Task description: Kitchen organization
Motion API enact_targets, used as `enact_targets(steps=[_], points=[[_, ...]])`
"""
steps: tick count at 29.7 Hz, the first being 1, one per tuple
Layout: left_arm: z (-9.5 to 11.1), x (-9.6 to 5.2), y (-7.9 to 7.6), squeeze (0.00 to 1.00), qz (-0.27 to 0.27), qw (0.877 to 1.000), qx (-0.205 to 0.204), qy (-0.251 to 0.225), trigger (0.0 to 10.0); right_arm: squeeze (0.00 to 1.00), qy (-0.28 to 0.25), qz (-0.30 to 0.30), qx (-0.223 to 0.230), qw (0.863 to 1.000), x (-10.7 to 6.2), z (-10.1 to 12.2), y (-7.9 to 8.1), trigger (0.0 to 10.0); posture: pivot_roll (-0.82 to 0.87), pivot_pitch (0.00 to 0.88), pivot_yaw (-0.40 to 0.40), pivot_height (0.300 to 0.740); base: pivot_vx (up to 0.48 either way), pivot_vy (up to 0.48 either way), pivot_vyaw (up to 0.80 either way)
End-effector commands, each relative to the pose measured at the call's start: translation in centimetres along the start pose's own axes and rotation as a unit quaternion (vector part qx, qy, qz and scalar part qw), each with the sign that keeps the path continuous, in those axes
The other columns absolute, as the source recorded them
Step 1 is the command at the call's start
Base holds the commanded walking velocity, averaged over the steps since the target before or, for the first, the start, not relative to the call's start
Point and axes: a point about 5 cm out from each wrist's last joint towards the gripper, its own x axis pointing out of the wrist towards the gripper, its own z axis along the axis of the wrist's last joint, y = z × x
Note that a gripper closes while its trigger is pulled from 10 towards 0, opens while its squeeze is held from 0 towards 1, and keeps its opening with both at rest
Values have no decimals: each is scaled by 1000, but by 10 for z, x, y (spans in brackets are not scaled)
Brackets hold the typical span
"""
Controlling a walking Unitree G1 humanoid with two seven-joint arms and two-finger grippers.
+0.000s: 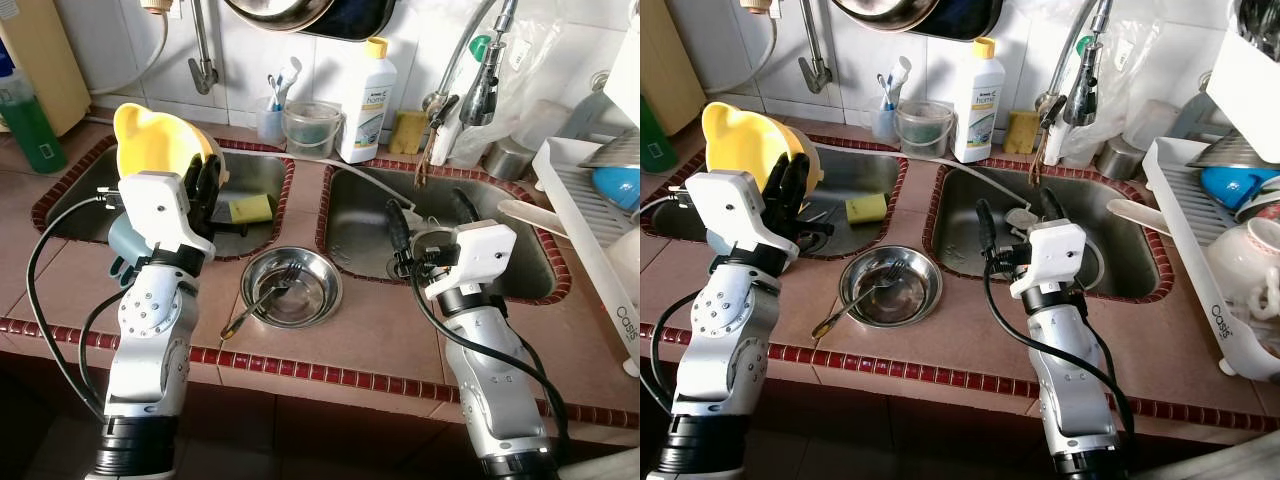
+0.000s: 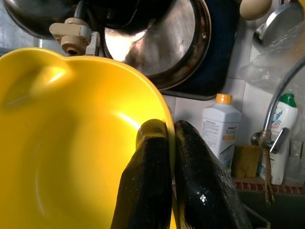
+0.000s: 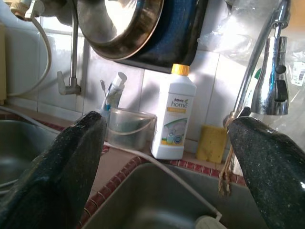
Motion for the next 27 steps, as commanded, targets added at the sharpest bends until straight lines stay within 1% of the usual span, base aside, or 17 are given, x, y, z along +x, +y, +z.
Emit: enact_targets(steps=[1,2,5,13,24,27], points=[[1,2,-4,0,-15,1000,-5,-2,10000,0,-7,-2,-6,1000,3,2,-3,10000,-115,0,-47,740,0,0,0],[1,2,-5,0,-19,1000,-13,1,10000,0,-7,-1,-6,1000,3,2,-3,10000,-116,0,-48,740,0,0,0],[1,3,-6,0,-30,1000,-3,2,10000,0,-6,0,-6,1000,3,1,-2,10000,-117,0,-47,740,0,102,0],[-2,2,-9,0,-36,999,-4,11,10000,0,-6,-3,-6,1000,1,1,-3,10000,-123,0,-41,740,0,381,0],[-2,1,-11,0,-49,999,5,13,10000,0,-2,-5,-5,1000,-2,-1,-2,10000,-125,0,-37,740,0,399,0],[-1,2,-13,0,-49,999,3,15,10000,0,-1,-5,-5,1000,-3,-1,-2,10000,-126,1,-35,740,0,0,0]])
